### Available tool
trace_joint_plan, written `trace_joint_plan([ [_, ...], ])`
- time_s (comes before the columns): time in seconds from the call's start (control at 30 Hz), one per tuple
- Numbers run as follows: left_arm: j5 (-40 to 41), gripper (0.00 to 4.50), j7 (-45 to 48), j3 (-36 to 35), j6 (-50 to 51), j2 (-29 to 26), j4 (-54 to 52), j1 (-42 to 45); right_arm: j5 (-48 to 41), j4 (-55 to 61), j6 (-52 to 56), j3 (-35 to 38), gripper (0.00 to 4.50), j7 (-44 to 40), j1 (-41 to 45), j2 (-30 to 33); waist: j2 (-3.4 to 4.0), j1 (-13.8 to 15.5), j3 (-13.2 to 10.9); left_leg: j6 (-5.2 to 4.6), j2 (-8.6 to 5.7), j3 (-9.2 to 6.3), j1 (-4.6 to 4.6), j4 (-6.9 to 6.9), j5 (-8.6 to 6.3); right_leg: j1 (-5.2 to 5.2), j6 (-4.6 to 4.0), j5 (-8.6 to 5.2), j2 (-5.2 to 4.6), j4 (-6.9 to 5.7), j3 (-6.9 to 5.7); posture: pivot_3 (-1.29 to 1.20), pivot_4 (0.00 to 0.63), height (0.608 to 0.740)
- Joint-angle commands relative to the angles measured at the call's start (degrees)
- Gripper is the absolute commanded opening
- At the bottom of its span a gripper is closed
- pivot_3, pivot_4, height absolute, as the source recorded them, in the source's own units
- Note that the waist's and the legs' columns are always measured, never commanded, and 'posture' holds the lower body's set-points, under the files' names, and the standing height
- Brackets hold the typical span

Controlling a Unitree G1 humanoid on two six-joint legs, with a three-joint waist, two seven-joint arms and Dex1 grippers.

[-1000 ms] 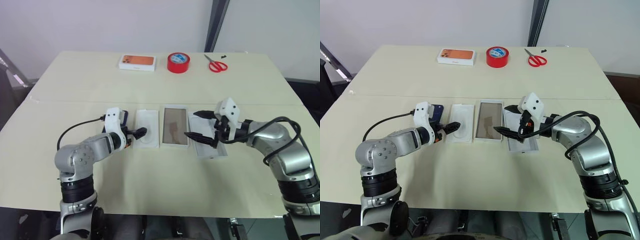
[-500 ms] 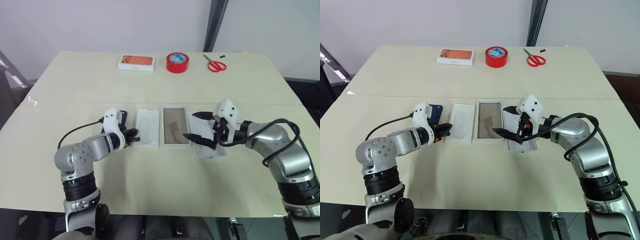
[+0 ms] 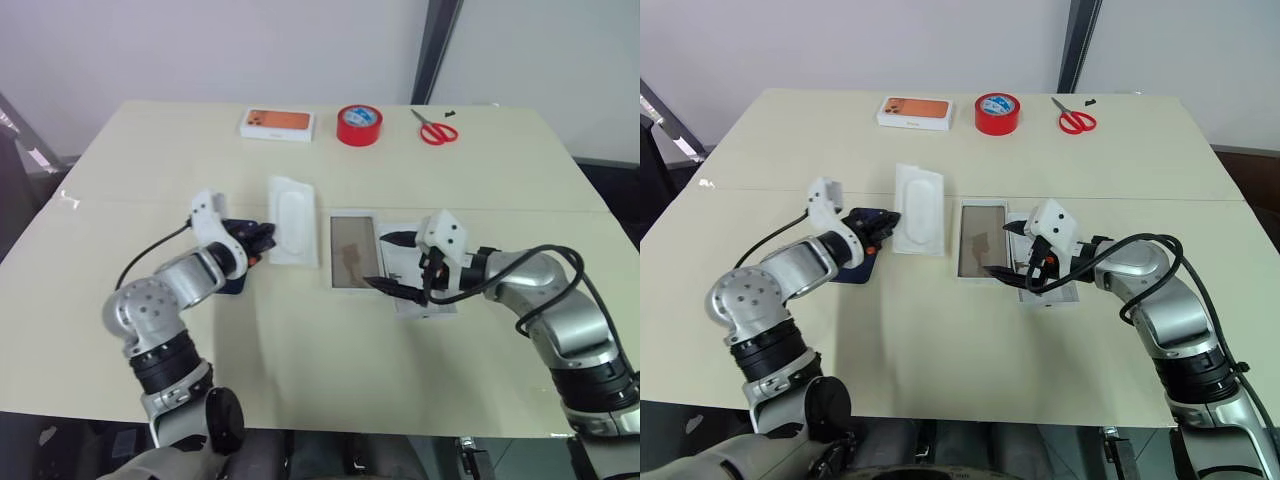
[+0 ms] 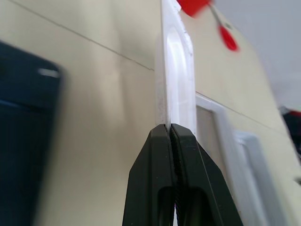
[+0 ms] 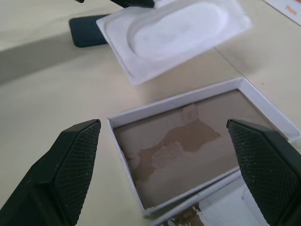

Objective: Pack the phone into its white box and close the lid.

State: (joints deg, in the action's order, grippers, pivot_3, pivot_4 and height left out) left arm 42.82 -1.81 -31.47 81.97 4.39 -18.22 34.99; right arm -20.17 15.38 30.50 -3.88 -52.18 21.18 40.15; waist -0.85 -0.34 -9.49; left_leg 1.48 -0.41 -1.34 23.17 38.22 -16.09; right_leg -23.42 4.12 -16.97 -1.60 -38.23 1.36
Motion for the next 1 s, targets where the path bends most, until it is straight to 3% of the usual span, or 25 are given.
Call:
trace_joint_plan([
  [0.03,2.5,0.03,-1.6,2.1,1.0,4.4,-1.7,1.7,0.4,0.3,-1.5,1.5,4.50,-0.1,0.4,0.8,-0.01,0.0,0.0,0.00,0.00,0.00,0.00,0.00,0.00,0.00,0.00,0.00,0.00,0.00,0.00,0.00,0.150,0.740],
  [0.4,-0.1,0.03,-6.0,8.2,-0.1,9.2,3.7,0.4,0.6,1.1,-1.6,2.6,4.50,0.7,-0.9,1.4,-0.01,-0.2,0.0,0.03,0.01,0.01,-0.06,-0.01,0.02,0.00,0.00,0.00,0.06,-0.07,0.04,0.00,0.150,0.740],
  [0.5,0.1,0.91,-5.5,9.1,-0.2,8.7,4.0,-0.5,0.5,1.2,-1.6,2.4,4.50,0.9,-0.7,1.4,-0.01,-0.3,0.0,0.03,0.01,0.02,-0.06,-0.01,0.02,0.00,0.00,0.00,0.06,-0.07,0.04,0.00,0.150,0.740],
  [0.67,2.7,3.25,-3.9,7.6,0.4,7.5,2.8,-1.2,0.8,0.9,-1.5,1.6,4.50,1.3,0.6,0.8,-0.01,-0.2,0.0,0.04,0.01,0.01,-0.06,-0.01,0.03,0.00,0.00,0.00,0.06,-0.07,0.04,0.00,0.150,0.740],
  [0.8,5.9,3.25,-2.0,5.0,-1.2,4.1,0.7,-0.9,2.3,-0.4,-1.3,0.1,4.50,2.5,2.7,-0.3,-0.01,-0.3,0.0,0.04,0.01,0.01,-0.06,-0.01,0.03,0.00,0.00,0.00,0.06,-0.07,0.04,0.00,0.150,0.740],
  [0.9,6.2,3.29,0.8,4.5,-4.3,-1.1,-1.5,-1.6,3.2,-1.6,0.5,-1.1,3.66,4.4,5.1,-1.8,0.00,-0.6,0.0,0.10,0.02,0.01,-0.08,-0.02,0.06,-0.02,0.00,0.00,0.08,-0.11,0.05,0.00,0.150,0.740],
  [1.0,2.9,3.29,6.2,8.7,-9.6,-10.3,-3.7,-5.2,5.0,-2.4,2.9,-3.3,2.13,6.5,7.9,-3.3,0.03,-0.8,0.0,0.23,0.03,0.03,-0.13,-0.06,0.14,-0.03,-0.01,0.00,0.09,-0.13,0.08,0.00,0.150,0.740],
])
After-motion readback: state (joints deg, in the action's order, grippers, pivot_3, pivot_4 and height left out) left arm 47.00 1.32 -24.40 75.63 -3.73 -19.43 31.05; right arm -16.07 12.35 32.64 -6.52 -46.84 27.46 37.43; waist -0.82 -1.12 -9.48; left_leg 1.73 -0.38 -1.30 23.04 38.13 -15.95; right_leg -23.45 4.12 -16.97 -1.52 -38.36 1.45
